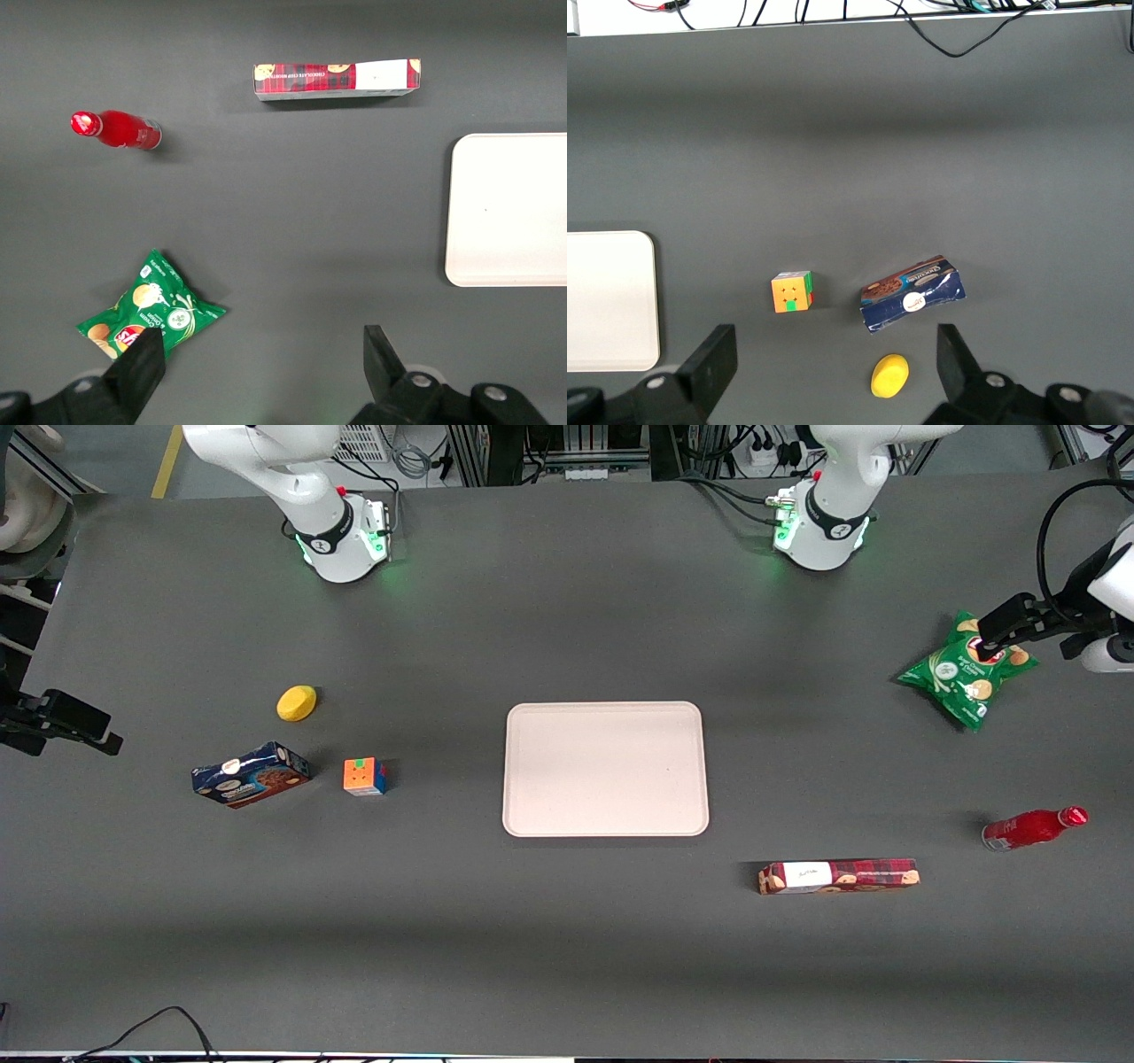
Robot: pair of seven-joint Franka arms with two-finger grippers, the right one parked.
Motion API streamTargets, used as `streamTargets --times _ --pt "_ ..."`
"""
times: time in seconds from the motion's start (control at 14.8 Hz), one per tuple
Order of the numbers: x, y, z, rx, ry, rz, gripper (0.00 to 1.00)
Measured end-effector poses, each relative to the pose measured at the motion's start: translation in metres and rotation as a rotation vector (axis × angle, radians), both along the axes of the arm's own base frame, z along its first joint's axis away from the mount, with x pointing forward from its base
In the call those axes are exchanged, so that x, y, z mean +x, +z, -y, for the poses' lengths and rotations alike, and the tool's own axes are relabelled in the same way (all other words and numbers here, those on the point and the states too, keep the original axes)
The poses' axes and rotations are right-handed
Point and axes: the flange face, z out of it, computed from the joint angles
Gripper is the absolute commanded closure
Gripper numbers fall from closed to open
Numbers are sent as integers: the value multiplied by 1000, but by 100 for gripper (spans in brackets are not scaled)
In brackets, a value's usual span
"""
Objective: Place red cookie box on tray
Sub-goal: 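Move the left gripper down over the red plaid cookie box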
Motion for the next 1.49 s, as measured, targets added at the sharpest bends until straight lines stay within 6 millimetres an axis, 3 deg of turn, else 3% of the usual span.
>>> streamTargets --times 0.61,0.81,0.95,1.15,1.49 --pt "3 0 1 -1 -3 15 0" --pt "8 -1 10 0 -60 40 0" --pt "16 -7 18 7 -226 52 0" --pt "41 -29 15 63 -529 76 0" --pt "95 -101 2 162 -1065 51 0"
